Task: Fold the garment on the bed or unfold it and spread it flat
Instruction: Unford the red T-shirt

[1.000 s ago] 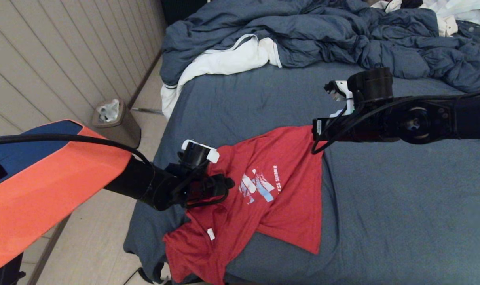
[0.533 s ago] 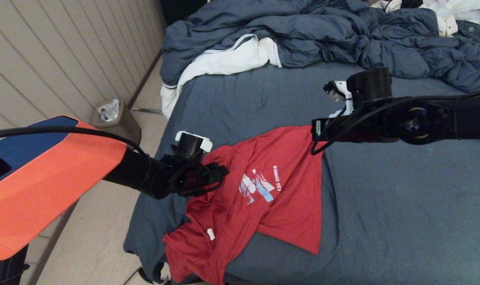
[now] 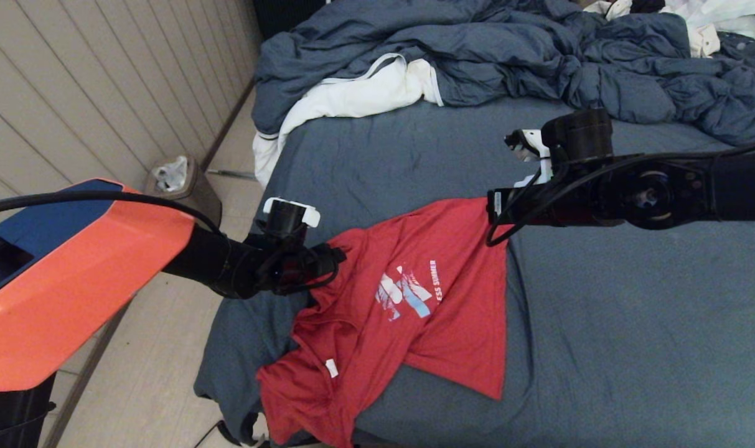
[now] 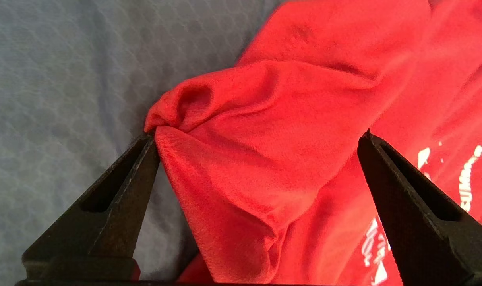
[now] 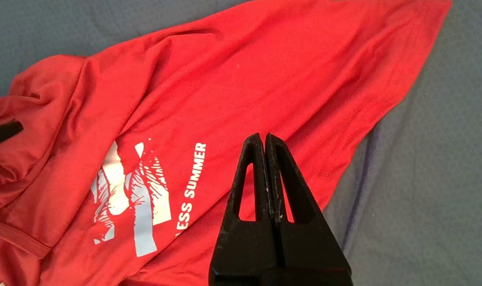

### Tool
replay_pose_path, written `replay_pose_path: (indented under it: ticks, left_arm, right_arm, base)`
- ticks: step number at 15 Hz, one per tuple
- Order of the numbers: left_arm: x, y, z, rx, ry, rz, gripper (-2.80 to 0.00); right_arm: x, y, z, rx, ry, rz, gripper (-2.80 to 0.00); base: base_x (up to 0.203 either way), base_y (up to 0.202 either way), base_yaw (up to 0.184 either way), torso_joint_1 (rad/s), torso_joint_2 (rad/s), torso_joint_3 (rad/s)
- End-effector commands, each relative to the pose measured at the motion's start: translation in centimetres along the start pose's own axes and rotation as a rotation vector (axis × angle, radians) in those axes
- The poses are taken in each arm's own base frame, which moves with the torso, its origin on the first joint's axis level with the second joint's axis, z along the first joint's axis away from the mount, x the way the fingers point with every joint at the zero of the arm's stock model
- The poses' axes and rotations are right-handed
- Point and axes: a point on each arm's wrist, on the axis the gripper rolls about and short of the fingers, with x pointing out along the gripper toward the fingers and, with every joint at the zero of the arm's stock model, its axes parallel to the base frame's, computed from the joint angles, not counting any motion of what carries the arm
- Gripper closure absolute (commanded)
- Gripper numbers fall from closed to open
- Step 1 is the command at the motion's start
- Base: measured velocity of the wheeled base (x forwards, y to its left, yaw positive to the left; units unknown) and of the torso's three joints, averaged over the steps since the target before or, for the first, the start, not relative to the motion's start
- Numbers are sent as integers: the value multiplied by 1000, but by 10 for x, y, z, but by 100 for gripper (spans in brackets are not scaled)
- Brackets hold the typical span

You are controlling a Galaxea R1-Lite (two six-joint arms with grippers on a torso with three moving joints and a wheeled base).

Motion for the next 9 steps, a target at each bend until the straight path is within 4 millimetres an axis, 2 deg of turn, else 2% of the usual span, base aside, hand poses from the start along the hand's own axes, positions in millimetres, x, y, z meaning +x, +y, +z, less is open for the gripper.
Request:
replay_pose_path:
  ticks: [1, 5, 9]
  left_arm:
    - [4, 0, 0, -4, -3, 1, -280]
    - [9, -16, 18, -6, -21, -20, -280]
    - [21, -15, 7, -1, 24, 6, -280]
  right_arm:
    - [1, 0, -1, 0, 3, 0, 0]
    - [1, 1, -1, -1, 5, 1, 0]
    - [1, 1, -1, -1, 5, 1, 0]
  base:
    - [0, 0, 0, 0, 0, 0]
    - [0, 0, 0, 0, 0, 0]
    - [0, 0, 0, 0, 0, 0]
